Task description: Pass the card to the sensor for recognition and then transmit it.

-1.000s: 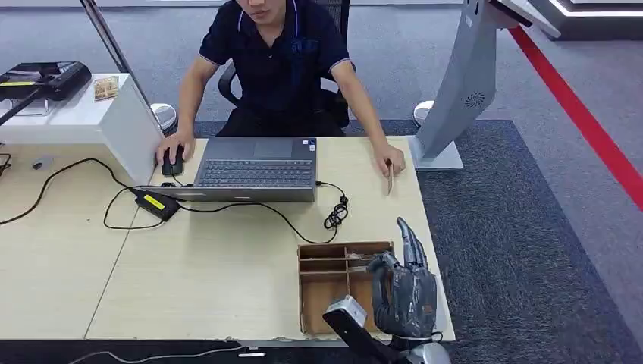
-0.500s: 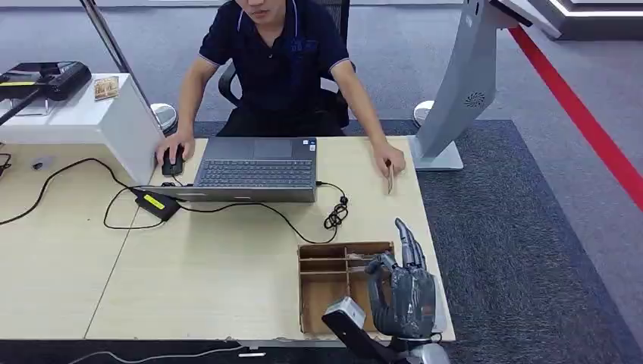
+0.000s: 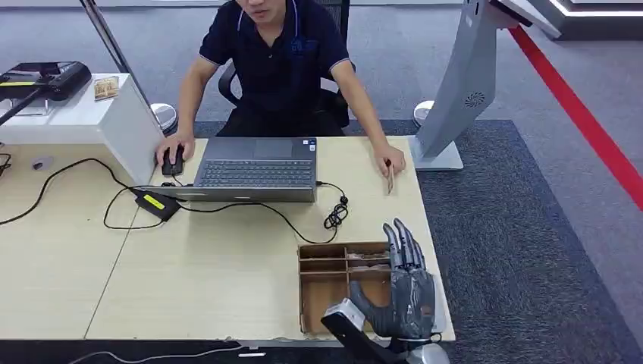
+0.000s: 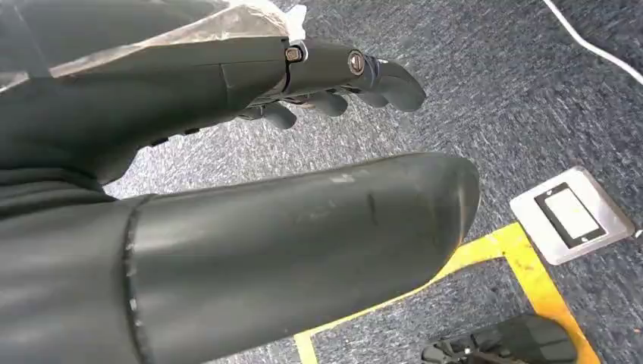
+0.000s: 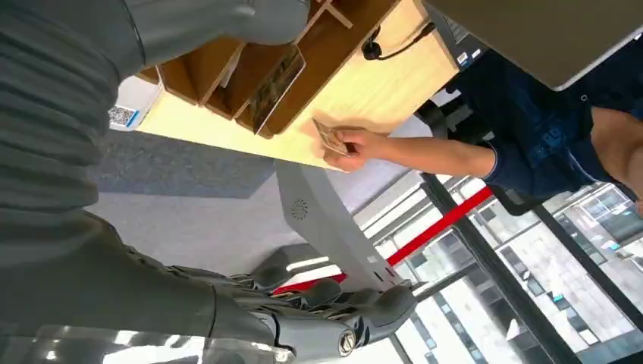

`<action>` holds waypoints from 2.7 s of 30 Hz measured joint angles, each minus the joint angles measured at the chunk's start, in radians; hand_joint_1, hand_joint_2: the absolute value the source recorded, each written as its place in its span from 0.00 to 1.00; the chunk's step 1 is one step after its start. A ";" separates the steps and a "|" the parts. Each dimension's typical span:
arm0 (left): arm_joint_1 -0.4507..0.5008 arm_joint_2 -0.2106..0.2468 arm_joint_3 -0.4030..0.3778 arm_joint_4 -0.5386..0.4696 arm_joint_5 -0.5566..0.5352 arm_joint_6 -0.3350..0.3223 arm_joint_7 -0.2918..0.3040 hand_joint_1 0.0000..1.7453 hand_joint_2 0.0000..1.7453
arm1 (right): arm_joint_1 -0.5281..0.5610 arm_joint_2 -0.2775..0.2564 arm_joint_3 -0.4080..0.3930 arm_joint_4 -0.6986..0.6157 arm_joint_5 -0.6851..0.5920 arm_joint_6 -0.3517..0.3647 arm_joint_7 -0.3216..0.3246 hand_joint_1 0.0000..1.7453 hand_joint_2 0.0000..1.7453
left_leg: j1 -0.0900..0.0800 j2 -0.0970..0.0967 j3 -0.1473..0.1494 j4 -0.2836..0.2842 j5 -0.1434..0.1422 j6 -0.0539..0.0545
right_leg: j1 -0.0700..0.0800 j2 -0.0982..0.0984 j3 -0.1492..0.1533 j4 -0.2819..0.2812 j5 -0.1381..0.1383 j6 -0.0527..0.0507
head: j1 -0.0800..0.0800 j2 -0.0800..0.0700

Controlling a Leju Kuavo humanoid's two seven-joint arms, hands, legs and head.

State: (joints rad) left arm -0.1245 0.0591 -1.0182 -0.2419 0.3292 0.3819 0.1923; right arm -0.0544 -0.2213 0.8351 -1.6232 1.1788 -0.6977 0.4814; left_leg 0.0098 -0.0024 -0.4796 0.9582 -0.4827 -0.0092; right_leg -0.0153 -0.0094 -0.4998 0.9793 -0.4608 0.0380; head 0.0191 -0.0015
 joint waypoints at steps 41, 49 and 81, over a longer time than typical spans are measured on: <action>0.000 0.000 0.000 0.000 -0.011 -0.004 -0.002 0.00 0.00 | -0.006 0.017 -0.015 0.085 -0.075 0.000 -0.073 0.00 1.00 | 0.000 0.000 0.000 0.000 0.000 0.000 | 0.000 0.000 0.000 0.000 0.000 0.000 | 0.000 0.000; 0.000 0.000 0.000 0.000 -0.012 -0.004 -0.002 0.00 0.00 | 0.002 0.034 -0.054 0.126 -0.082 0.000 -0.110 0.00 1.00 | 0.000 0.000 0.000 0.000 0.000 0.000 | 0.000 0.000 0.000 0.000 0.000 0.000 | 0.000 0.000; 0.000 0.000 0.000 0.000 -0.012 -0.004 -0.003 0.00 0.00 | 0.004 0.058 -0.097 0.180 -0.080 0.000 -0.111 0.08 1.00 | 0.000 0.000 0.000 0.000 0.000 0.000 | 0.000 0.000 0.000 0.000 0.000 0.000 | 0.000 0.000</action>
State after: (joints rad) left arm -0.1244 0.0591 -1.0182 -0.2419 0.3174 0.3777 0.1892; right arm -0.0505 -0.1633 0.7385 -1.4431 1.0983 -0.6981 0.3704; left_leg 0.0098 -0.0024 -0.4798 0.9582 -0.4827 -0.0092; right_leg -0.0153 -0.0094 -0.5002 0.9793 -0.4609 0.0380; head 0.0187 -0.0015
